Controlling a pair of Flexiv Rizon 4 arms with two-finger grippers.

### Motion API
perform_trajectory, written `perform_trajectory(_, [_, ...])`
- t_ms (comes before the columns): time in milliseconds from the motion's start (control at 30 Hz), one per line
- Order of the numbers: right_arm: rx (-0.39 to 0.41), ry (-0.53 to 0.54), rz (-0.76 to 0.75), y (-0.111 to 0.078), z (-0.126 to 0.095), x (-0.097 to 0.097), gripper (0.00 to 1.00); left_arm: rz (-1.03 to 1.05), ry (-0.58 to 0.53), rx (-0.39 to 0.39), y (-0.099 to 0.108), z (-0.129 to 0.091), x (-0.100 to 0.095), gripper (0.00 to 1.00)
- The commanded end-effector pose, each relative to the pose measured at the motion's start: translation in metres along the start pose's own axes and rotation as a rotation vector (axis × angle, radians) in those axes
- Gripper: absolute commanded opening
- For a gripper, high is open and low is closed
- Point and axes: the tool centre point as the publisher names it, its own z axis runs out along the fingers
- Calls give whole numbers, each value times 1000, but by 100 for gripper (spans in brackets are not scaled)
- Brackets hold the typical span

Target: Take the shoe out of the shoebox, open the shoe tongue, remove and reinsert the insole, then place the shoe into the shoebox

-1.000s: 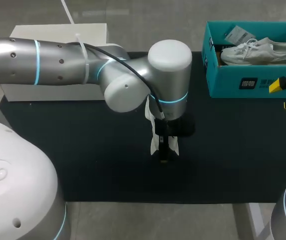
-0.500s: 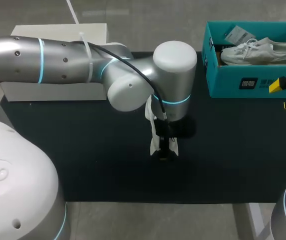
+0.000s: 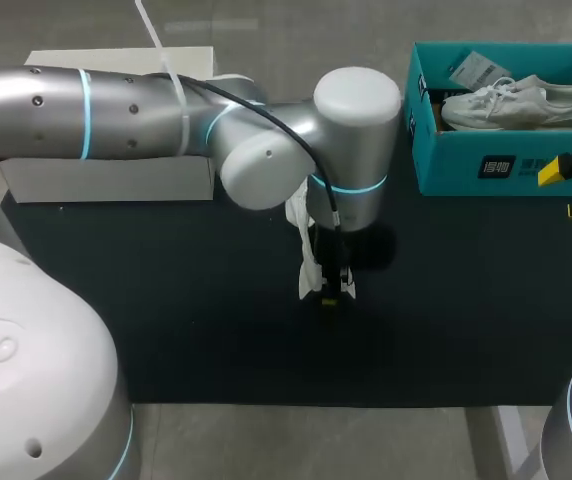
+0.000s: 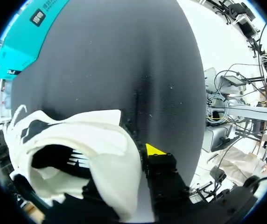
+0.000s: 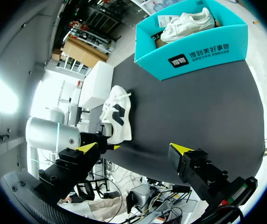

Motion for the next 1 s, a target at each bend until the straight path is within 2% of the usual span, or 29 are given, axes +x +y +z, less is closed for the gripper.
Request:
perform_trajectory(33, [0,-2,1,-1,0,0,100,-12,25,-46,-2,-44,-2,0])
perform_trajectory(100, [0,-2,1,-1,0,0,100,-23,69,-74,-2,-64,-1,0])
perform_trajectory(267, [0,-2,1,-1,0,0,100,-17,85,-71,-1,-118,-5,0])
perform_trajectory(333, [0,-2,1,-1,0,0,100,-23,102,-54,2,-143,-10,0])
perform_trajectory(600, [0,-2,1,-1,0,0,100,-20,88,8,7,-223,-24,0])
perform_trajectory(833, [0,-2,1,-1,0,0,100,0,75,32,7,-262,-24,0])
perform_trajectory(1000, [0,-2,1,-1,0,0,100,-11,51,43,6,-268,-25,0])
